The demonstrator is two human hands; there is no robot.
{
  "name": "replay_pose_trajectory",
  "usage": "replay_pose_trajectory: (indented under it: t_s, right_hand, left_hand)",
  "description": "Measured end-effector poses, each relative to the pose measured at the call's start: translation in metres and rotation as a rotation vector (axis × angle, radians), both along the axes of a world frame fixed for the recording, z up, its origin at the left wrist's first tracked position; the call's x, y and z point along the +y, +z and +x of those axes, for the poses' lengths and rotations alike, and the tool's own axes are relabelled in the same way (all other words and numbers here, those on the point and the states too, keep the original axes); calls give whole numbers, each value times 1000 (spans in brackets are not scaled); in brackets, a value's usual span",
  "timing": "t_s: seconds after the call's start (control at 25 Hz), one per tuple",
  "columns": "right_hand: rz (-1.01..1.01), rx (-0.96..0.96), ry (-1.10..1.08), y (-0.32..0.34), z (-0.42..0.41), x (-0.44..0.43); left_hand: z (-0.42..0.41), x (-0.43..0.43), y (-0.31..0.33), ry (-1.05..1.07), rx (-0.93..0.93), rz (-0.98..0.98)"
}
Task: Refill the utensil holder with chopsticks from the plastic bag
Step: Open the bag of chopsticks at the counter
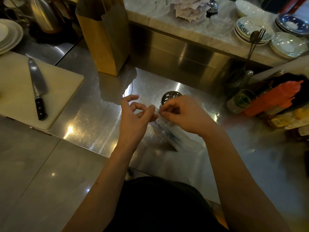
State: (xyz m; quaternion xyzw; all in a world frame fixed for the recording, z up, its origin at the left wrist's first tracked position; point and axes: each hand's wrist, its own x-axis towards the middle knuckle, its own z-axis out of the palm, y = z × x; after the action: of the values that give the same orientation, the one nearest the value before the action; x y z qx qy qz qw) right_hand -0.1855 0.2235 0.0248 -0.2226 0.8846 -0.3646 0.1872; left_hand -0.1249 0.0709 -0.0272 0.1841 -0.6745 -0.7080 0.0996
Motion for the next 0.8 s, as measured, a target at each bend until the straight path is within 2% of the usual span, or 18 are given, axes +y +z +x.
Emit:
replay_pose_trajectory:
  t_s: [0.12,0.28,0.44,0.8]
  right_hand:
    - [-62,-28,-46,-3,2,-3]
    - [-113,-81,-67,-6,3,-4]
    - [-242,-170,-106,-13,5,-2]
    - [-567,-437,-154,-23,8,-1]
  left_hand:
    - [4,4,-1,-69,-71,46]
    - [8,5,-5,-243,-34,56]
    - [9,0,-5,-285,19,26]
    - [10,-3,3,-364,65,131]
